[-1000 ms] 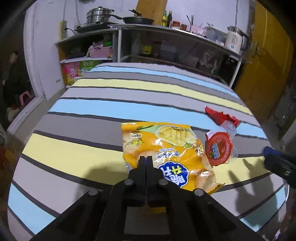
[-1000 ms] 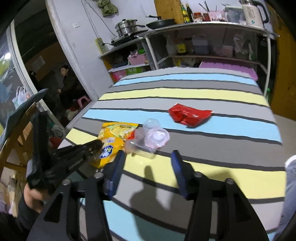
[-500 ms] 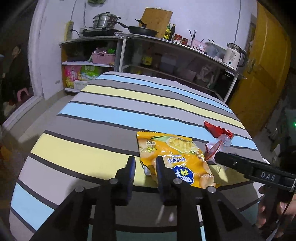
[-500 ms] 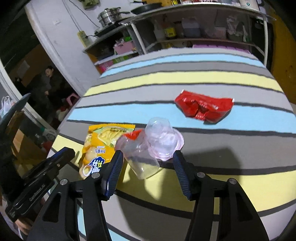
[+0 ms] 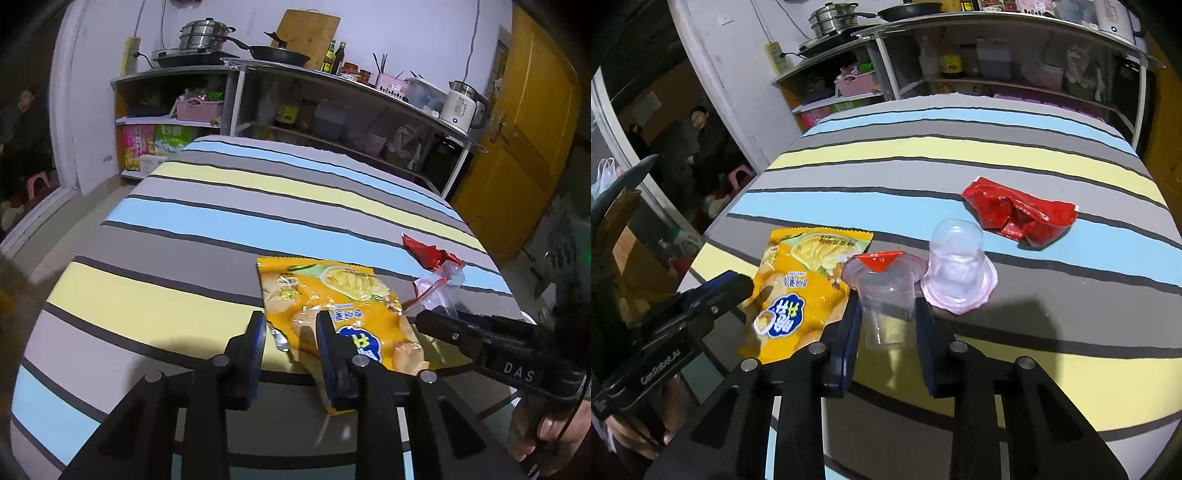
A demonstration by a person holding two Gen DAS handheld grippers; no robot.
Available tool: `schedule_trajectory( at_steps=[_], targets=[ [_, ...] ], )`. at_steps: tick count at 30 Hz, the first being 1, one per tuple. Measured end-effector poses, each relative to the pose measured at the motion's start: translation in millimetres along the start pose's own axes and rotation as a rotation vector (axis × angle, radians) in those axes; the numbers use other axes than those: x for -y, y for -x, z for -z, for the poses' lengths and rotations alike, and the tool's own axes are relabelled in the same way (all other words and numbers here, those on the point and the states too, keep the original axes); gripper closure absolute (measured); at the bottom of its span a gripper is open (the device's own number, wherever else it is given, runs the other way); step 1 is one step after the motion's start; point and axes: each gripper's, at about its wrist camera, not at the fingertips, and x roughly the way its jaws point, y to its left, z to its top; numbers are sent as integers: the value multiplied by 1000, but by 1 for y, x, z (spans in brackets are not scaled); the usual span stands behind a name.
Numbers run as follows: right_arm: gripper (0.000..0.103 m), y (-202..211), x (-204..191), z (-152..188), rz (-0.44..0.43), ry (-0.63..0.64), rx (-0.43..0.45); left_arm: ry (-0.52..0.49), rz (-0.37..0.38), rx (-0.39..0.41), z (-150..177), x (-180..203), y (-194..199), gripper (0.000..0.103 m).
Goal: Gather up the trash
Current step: 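Grasp the clear plastic cup with the right gripper while the left holds the chip bag, then carry the yellow chip bag and plastic cup over the bin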
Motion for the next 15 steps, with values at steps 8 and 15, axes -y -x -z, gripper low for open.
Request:
schedule_trajectory(
  at_steps=[8,15],
  targets=[
    [74,25,14,13,-17,-12,29,-7,10,-48,-3,21,-17,39],
    [74,52,41,21,-3,-60,67,-77,-8,-67,-3,56,-27,20]
  ],
)
